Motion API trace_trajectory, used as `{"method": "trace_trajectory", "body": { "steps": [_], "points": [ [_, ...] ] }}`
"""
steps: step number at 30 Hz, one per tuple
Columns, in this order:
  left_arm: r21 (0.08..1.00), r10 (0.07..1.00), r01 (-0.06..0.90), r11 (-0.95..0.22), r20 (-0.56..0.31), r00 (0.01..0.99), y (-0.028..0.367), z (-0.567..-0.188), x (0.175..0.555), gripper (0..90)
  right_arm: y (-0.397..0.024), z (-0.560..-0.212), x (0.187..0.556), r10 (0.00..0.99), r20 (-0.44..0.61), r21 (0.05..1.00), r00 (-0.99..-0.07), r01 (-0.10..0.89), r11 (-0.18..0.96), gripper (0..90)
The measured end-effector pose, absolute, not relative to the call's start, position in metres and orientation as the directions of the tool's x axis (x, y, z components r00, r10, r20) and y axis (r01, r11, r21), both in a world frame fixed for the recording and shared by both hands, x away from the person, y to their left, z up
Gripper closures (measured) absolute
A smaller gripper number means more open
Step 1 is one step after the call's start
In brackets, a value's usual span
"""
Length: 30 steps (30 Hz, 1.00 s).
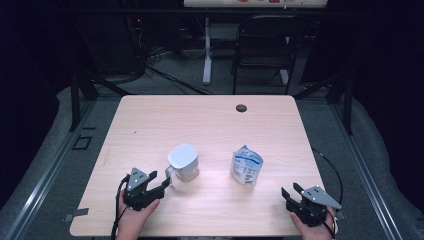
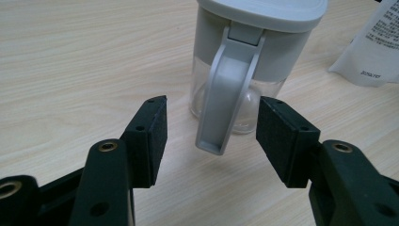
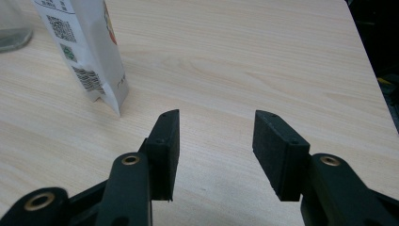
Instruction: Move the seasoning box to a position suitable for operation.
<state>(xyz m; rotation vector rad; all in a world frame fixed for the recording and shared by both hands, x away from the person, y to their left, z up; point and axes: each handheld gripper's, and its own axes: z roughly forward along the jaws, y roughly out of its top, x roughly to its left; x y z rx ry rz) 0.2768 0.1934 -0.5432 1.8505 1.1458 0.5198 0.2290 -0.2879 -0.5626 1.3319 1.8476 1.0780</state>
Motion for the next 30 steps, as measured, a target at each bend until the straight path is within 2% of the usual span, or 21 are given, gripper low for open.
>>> {"method": "trace_trajectory", "body": {
  "steps": [13, 21, 30],
  "points": [
    [0.84, 0.871, 0.505, -0.197, -0.087, 0.484, 0.179, -0.548, 0.285, 45.1, -0.287, -0.564, 0.229, 0.952, -0.013, 0.875, -0.307, 0.458, 0.16, 51.2],
    [0.836, 0.884, 0.504, -0.215, -0.053, 0.465, 0.175, -0.55, 0.29, 50.9, -0.288, -0.564, 0.229, 0.953, -0.006, 0.876, -0.304, 0.459, 0.152, 50.8],
    [0.835, 0.892, 0.508, -0.213, -0.046, 0.45, 0.181, -0.55, 0.291, 53.3, -0.288, -0.564, 0.229, 0.953, -0.003, 0.875, -0.303, 0.461, 0.149, 50.7]
  ]
}}
